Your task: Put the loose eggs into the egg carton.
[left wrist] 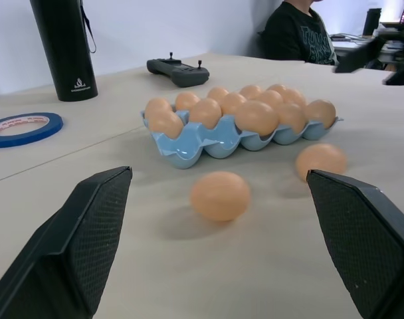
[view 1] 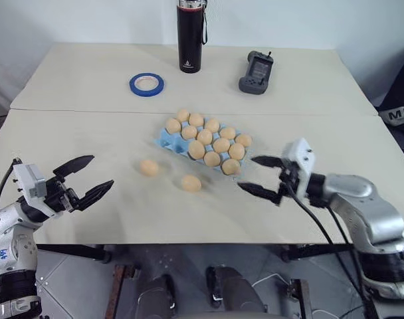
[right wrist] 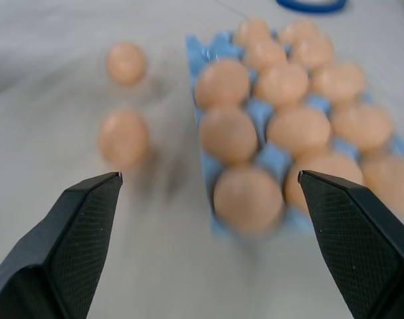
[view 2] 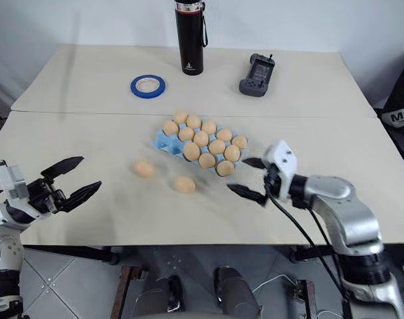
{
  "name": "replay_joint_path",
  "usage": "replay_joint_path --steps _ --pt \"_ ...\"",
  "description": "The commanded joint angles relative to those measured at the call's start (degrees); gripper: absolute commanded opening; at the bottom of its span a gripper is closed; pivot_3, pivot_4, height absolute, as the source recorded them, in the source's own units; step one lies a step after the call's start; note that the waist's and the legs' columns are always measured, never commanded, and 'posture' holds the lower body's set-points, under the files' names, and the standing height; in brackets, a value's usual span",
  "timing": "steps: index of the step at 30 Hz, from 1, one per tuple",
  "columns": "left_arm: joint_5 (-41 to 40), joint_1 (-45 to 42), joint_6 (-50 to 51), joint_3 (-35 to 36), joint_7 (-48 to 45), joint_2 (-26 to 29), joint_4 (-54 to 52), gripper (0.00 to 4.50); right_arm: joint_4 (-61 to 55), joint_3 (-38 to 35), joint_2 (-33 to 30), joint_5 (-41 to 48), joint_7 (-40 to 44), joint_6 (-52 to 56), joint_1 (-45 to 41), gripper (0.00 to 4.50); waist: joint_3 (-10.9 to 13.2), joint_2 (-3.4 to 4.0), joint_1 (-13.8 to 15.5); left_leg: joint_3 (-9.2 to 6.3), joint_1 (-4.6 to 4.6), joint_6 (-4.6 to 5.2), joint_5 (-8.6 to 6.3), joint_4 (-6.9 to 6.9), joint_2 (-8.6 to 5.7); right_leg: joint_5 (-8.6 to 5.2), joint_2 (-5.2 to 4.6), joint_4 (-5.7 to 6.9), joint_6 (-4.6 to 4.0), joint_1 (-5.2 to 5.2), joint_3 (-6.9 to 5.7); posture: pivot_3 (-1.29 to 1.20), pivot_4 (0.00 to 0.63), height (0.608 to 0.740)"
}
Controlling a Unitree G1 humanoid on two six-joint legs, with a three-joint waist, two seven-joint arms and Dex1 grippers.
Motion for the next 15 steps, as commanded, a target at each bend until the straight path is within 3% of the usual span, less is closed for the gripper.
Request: replay_joint_path --steps 1,11,15 --pt "-0.73 0.20 -1.14 1.59 -0.26 0.55 0.16 4.50 -3.11 -5.68 -3.87 3.47 3.78 -1.48 3.89 4.44 0.00 0.00 0.08 0.00 0.02 0.00 0.00 0.01 0.00 0.00 0.00 0.00 0.00 0.02 0.00 0.00 0.150 0.740" --pt "-0.67 -1.02 -1.20 1.84 -0.84 1.35 1.15 4.50 -7.68 -4.85 -4.70 6.59 1.12 1.02 4.92 4.44 0.00 0.00 0.34 -0.01 0.09 -0.12 -0.01 0.06 -0.03 0.06 -0.02 -0.01 0.00 0.08 0.03 0.00 0.150 0.740" --pt "-0.73 -1.15 -1.17 1.73 -0.82 1.41 0.90 4.50 -11.16 -0.72 -2.09 7.09 -3.42 3.54 2.32 4.44 0.00 0.00 0.57 -0.02 0.06 -0.13 -0.03 0.05 -0.02 0.06 -0.03 -0.04 -0.01 0.08 0.03 0.00 0.150 0.740"
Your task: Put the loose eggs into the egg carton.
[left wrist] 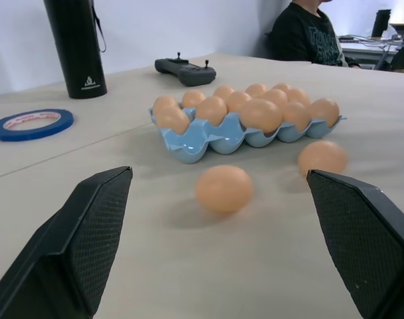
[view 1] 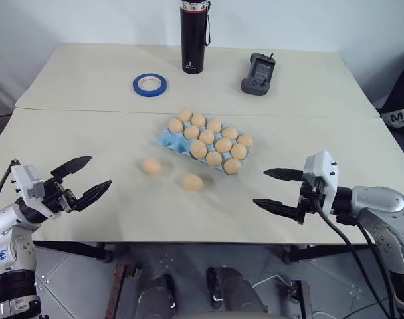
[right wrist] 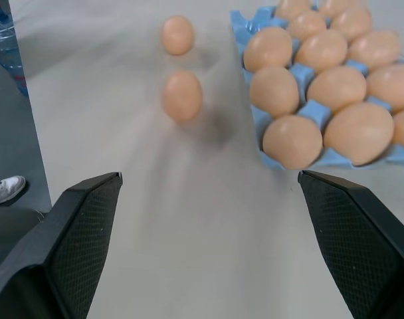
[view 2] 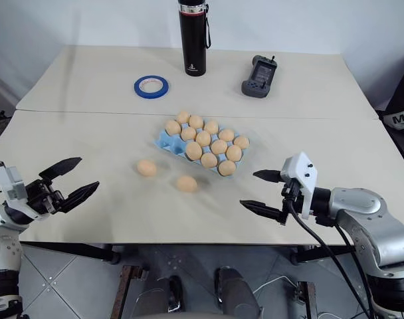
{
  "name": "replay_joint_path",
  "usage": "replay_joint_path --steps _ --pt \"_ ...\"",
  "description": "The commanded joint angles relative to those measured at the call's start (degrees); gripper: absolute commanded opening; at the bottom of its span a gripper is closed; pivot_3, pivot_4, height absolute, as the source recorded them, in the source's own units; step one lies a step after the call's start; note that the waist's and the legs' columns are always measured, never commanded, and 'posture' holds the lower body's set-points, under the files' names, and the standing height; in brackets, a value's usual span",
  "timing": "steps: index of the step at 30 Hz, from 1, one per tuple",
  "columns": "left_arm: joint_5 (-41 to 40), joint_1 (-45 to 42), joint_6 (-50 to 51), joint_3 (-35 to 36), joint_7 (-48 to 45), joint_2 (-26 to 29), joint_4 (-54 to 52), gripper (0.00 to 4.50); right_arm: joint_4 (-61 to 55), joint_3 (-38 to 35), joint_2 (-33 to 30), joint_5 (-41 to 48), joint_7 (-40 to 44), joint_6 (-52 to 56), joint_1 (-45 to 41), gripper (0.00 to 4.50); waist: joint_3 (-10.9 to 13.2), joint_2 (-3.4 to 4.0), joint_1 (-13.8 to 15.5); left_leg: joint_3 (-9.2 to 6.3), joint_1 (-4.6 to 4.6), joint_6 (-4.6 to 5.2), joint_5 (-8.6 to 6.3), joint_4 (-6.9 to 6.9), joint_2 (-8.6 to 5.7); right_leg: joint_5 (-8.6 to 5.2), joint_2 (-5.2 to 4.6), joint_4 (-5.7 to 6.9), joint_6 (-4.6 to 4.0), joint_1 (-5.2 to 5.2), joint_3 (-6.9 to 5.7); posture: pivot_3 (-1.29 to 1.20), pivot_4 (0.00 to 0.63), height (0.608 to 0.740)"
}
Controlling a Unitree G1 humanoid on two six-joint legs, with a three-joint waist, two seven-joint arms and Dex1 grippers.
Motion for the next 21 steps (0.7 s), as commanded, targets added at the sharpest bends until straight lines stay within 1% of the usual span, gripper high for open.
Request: replay_joint_path --steps 1,2,5,7,12,14,18,21 --pt "-0.71 -0.75 -0.99 1.29 -0.08 1.11 -1.16 4.50 -4.99 4.62 3.23 1.19 -4.54 2.59 -3.29 4.44 0.00 0.00 -0.17 0.00 0.00 0.00 0.00 0.00 0.00 0.00 0.00 0.00 0.00 -0.01 0.00 0.00 0.150 0.740" --pt "-0.68 -0.83 -1.02 1.23 -0.07 1.08 -1.12 4.50 -5.33 5.83 4.02 1.12 -5.35 3.08 -4.09 4.44 0.00 0.01 -0.18 0.00 0.00 -0.02 -0.01 -0.01 0.02 0.00 0.01 0.01 -0.01 -0.02 0.00 0.00 0.150 0.740" --pt "-0.92 -0.78 -0.72 0.79 0.14 0.51 -2.43 4.50 -1.93 15.59 10.82 -3.46 -9.38 3.45 -10.11 4.44 0.01 0.01 -0.36 0.00 0.02 -0.03 0.00 -0.03 0.03 -0.02 0.03 0.04 -0.04 -0.03 -0.01 0.00 0.150 0.740" --pt "-1.16 -0.44 -0.42 0.72 0.21 0.40 -3.33 4.50 1.77 20.18 13.83 -6.79 -11.20 3.28 -13.23 4.44 0.00 0.00 -0.40 0.00 -0.01 -0.04 0.00 -0.02 0.03 -0.01 0.02 0.05 -0.06 -0.06 -0.01 0.00 0.150 0.740" --pt "-1.40 0.58 0.05 1.14 0.03 0.74 -4.38 4.50 7.03 24.25 17.34 -10.56 -11.74 0.68 -17.03 4.44 0.00 0.00 0.07 0.02 -0.09 0.04 -0.01 -0.02 0.00 -0.02 -0.05 -0.01 -0.05 -0.08 -0.03 0.00 0.150 0.740" --pt "-1.61 1.27 0.16 1.58 0.28 0.74 -5.07 4.50 11.22 26.27 19.71 -13.13 -12.31 -1.09 -19.48 4.44 -0.01 -0.01 0.05 0.03 -0.11 0.10 0.00 -0.01 0.01 -0.03 -0.04 -0.04 -0.05 -0.08 -0.04 0.00 0.150 0.740" --pt "-2.03 2.90 0.38 2.19 0.82 0.52 -6.72 4.50 16.30 28.39 22.69 -16.23 -11.97 -3.71 -22.11 4.44 -0.01 -0.01 -0.23 0.03 -0.10 0.10 0.01 -0.02 0.04 -0.03 -0.01 0.00 -0.06 -0.10 -0.05 0.00 0.150 0.740" --pt "-2.17 3.91 0.47 2.45 1.31 0.47 -7.58 4.50 17.97 29.45 24.07 -17.18 -11.04 -4.57 -22.79 4.44 -0.01 -0.01 -0.16 0.02 -0.10 0.09 0.02 -0.04 0.05 -0.05 0.00 0.03 -0.08 -0.12 -0.07 0.00 0.150 0.740"
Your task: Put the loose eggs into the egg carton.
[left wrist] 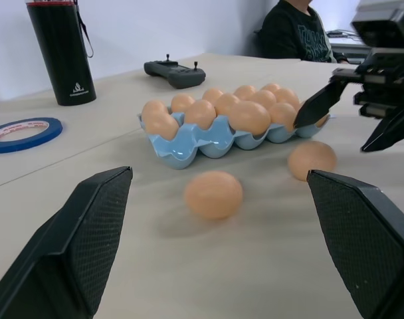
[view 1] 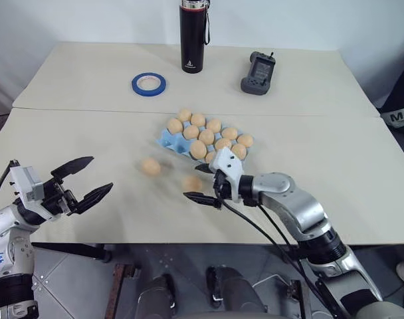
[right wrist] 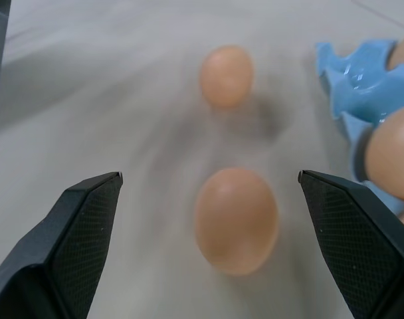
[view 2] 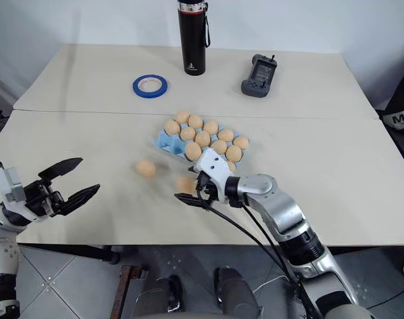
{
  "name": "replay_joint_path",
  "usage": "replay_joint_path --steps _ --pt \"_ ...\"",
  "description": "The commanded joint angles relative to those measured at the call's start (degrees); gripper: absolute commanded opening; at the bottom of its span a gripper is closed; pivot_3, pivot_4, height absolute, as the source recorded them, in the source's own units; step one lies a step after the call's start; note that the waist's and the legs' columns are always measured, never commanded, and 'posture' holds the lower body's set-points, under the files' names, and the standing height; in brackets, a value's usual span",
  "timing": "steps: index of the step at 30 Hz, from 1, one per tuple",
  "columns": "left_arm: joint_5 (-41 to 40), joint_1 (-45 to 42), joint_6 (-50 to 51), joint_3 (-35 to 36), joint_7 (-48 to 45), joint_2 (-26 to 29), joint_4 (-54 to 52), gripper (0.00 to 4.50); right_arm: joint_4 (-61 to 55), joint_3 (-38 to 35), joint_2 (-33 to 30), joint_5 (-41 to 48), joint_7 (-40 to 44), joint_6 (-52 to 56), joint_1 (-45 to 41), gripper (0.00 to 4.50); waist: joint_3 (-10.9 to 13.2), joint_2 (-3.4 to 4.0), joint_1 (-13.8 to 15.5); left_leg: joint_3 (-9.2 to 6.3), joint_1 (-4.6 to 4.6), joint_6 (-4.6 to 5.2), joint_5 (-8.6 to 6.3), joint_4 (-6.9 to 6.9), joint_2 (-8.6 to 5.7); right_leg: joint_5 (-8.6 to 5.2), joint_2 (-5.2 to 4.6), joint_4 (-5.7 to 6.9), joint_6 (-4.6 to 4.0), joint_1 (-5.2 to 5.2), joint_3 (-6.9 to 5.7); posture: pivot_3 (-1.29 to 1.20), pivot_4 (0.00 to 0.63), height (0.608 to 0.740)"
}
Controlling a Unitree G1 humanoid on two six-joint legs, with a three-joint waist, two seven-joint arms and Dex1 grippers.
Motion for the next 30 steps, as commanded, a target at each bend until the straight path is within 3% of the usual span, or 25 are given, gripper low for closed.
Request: replay_joint_path --steps 1,6,7,10,14,16,23,30 --pt "-1.60 1.26 -0.05 2.14 0.77 0.30 -2.81 4.50 0.75 1.38 1.29 -1.41 1.07 -2.06 -1.31 4.44 0.00 0.00 -0.01 0.00 0.00 0.00 0.00 0.00 0.01 0.00 0.00 0.00 0.00 0.00 0.00 0.00 0.150 0.740" --pt "-1.77 2.57 -0.22 2.53 1.74 -0.02 -3.94 4.50 5.26 4.08 3.22 -5.22 1.29 -4.70 -2.27 4.44 0.00 0.00 -0.05 0.00 0.01 -0.05 -0.03 0.02 0.00 0.00 -0.02 0.02 0.00 0.02 0.00 0.00 0.150 0.740" --pt "-1.81 2.61 -0.24 2.51 1.90 -0.04 -4.05 4.50 5.88 4.21 3.47 -5.94 1.11 -5.28 -2.39 4.27 0.00 0.00 -0.05 0.00 0.01 -0.06 -0.03 0.02 0.00 0.00 -0.01 0.03 0.00 0.01 0.00 0.00 0.150 0.740" --pt "-1.86 2.75 -0.32 2.45 2.19 -0.13 -4.23 4.50 6.88 3.80 4.52 -6.92 0.48 -6.40 -2.54 3.42 0.00 -0.01 0.03 0.00 0.01 -0.08 -0.03 0.02 0.00 0.00 -0.02 0.04 0.00 0.01 -0.02 0.00 0.150 0.740" --pt "-1.88 2.74 -0.50 2.46 2.47 -0.27 -4.17 4.50 6.85 2.99 5.13 -7.63 0.05 -6.30 -2.64 1.97 0.00 0.00 -0.11 -0.01 0.01 -0.10 -0.04 0.01 0.00 0.00 -0.02 0.04 0.00 0.01 -0.02 0.00 0.150 0.740" --pt "-1.80 2.63 -0.64 2.36 2.52 -0.37 -3.99 4.50 6.47 2.45 5.03 -7.72 0.04 -6.14 -2.71 1.57 0.00 0.00 -0.12 -0.01 0.01 -0.11 -0.04 0.01 0.01 0.00 -0.01 0.04 -0.01 0.00 -0.02 0.00 0.150 0.740" --pt "-1.67 2.18 -0.85 2.05 2.68 -0.61 -3.60 4.50 -0.26 -2.88 4.90 -3.45 0.32 -1.90 -5.98 1.43 0.00 0.00 -0.15 -0.01 0.00 -0.17 -0.08 0.01 0.00 0.00 -0.02 0.04 -0.01 0.00 -0.02 0.00 0.150 0.740" --pt "-1.42 1.19 -1.19 1.57 2.71 -0.97 -2.92 4.50 14.86 -8.06 11.83 -5.69 -7.07 -5.39 -18.46 1.42 -0.01 -0.01 -1.22 -0.06 0.03 -0.28 -0.05 0.00 0.01 0.00 -0.02 0.12 -0.07 -0.01 -0.09 0.00 0.150 0.740"
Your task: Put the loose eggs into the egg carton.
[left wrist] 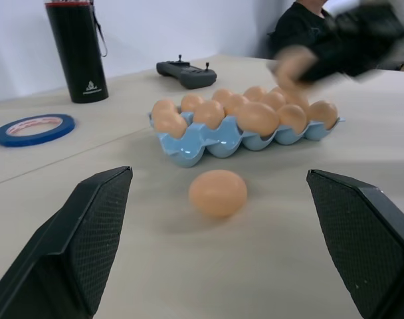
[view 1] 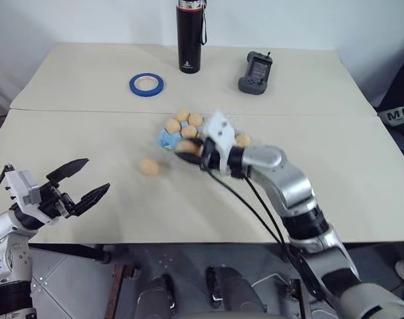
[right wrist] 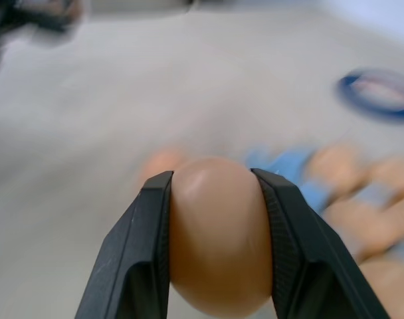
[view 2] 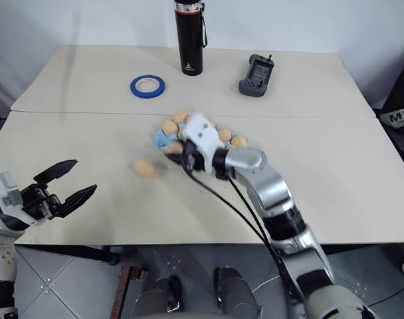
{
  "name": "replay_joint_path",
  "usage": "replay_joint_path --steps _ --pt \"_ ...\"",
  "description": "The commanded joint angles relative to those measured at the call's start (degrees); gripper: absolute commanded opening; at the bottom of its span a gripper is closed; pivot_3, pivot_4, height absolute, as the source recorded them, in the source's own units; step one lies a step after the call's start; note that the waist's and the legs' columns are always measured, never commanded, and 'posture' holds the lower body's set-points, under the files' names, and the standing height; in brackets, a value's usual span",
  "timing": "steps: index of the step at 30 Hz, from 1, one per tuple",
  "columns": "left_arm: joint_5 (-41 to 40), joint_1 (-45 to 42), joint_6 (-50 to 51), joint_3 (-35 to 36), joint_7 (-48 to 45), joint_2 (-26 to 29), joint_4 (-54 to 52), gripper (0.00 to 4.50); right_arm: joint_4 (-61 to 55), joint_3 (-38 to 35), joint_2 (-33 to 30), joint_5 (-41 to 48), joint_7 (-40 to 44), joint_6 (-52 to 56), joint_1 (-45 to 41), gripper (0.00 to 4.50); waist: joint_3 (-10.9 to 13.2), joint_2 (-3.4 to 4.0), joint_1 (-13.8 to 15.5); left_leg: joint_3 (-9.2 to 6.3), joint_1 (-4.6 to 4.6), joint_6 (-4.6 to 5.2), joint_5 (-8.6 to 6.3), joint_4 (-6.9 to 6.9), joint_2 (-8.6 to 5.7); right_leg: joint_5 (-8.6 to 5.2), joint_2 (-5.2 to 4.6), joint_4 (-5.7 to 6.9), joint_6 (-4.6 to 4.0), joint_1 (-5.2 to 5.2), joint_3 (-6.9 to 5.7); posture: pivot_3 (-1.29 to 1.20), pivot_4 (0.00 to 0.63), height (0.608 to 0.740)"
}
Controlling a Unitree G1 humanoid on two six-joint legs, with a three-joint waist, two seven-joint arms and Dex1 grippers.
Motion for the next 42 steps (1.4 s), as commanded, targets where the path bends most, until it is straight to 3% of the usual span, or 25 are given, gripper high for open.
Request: replay_joint_path --steps 1,17,26,31,38,39,42 --pt "-0.72 -0.53 -1.03 0.68 0.18 -0.15 -1.15 4.50 8.72 -1.20 2.85 -2.28 -3.52 -5.32 -3.95 1.42 0.00 0.00 -0.34 0.00 -0.01 -0.01 0.01 -0.01 0.00 -0.01 0.00 -0.01 -0.01 0.00 -0.01 0.00 0.150 0.740" --pt "-0.80 0.26 -1.18 1.10 1.14 -0.28 -2.12 4.50 34.05 -2.39 12.23 -6.56 -9.23 -18.10 -13.80 1.42 0.02 0.02 -1.85 0.06 -0.09 0.06 0.20 -0.03 0.02 -0.03 0.01 0.00 0.05 -0.06 0.00 0.00 0.150 0.740" --pt "-0.75 0.10 -1.29 1.01 1.40 -0.24 -2.01 4.50 34.20 -2.69 11.92 -8.03 -8.51 -18.96 -13.97 4.46 0.02 0.04 -2.07 0.06 -0.09 -0.01 0.23 -0.09 0.04 -0.03 0.04 0.01 0.04 -0.11 0.01 0.00 0.150 0.740" --pt "-0.62 -0.42 -1.35 0.78 1.57 -0.32 -1.75 4.50 30.16 -3.42 10.59 -6.92 -6.36 -17.57 -13.28 4.46 0.03 0.04 -2.03 0.06 -0.09 -0.01 0.23 -0.08 0.03 -0.03 0.03 0.00 0.05 -0.10 0.01 0.00 0.150 0.740" --pt "-0.30 0.27 -1.75 1.54 2.85 -0.37 -2.00 4.50 11.34 -5.51 1.29 -0.24 4.05 -9.95 -4.13 4.46 0.02 0.03 -1.70 0.03 -0.10 0.00 0.21 -0.10 0.03 -0.05 0.01 -0.07 0.07 -0.04 -0.01 0.00 0.150 0.740" --pt "-0.24 0.55 -1.95 1.82 3.25 -0.44 -2.07 4.50 8.40 -5.84 -0.59 0.86 5.65 -9.27 -2.23 4.46 -0.19 0.04 -1.69 0.03 -0.10 0.00 0.21 -0.10 0.03 -0.05 0.01 -0.09 0.08 -0.04 -0.01 0.00 0.000 0.740" --pt "0.28 0.88 -3.65 3.06 5.59 -1.28 -1.31 4.50 3.02 -7.96 -7.07 1.93 9.19 -11.63 3.73 4.46 -3.17 0.24 -1.67 -0.19 -0.81 -0.24 0.23 0.08 -0.02 -0.10 0.04 0.09 0.27 -0.71 -0.31 0.00 0.000 0.740"
